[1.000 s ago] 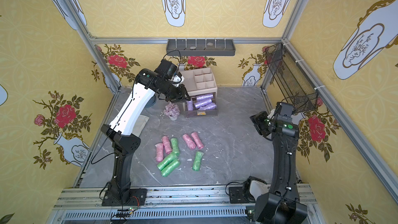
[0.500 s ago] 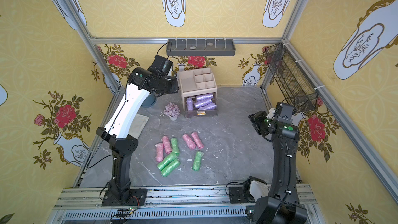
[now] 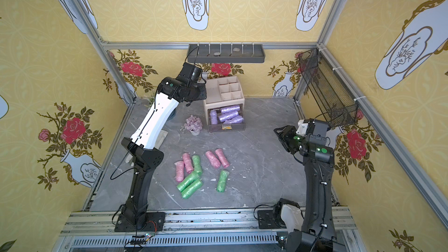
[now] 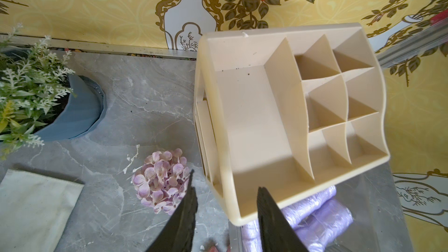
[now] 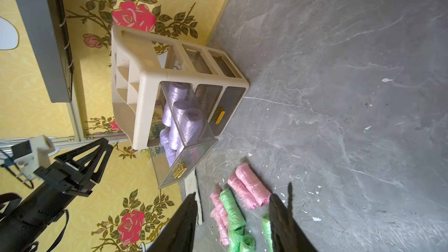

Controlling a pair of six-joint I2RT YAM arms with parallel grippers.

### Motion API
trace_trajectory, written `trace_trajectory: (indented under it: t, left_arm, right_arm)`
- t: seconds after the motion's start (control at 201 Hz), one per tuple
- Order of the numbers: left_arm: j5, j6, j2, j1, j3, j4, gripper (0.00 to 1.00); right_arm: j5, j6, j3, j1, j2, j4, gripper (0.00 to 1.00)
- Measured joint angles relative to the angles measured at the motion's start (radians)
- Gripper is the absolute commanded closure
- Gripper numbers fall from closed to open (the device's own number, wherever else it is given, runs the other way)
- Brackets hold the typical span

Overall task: Sort the rolls of trash bags by color and place them into the drawer
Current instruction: Close the drawer in the storage box.

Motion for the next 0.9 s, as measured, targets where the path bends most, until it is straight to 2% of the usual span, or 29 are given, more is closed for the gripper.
trace_trajectory:
  t: [0.229,0.468,0.896]
  left_arm:
    - [-0.045,0.010,0.041,-0.001,-0.003,0.035,0.59]
    - [-0.077,0.014,0.082,-0.004,-0.016,0.062,0.65]
    - [-0.133,-0.054,0.095,-0.039,-0.042,0.087,0.93]
  right_arm:
    - [0.002,0.027,-0.027,0.076,-0.019,0.067,0.51]
    - [0.014,0.032,-0.035,0.125,0.001,0.100,0.51]
    - [0.026,0.032,-0.050,0.143,0.006,0.104,0.52]
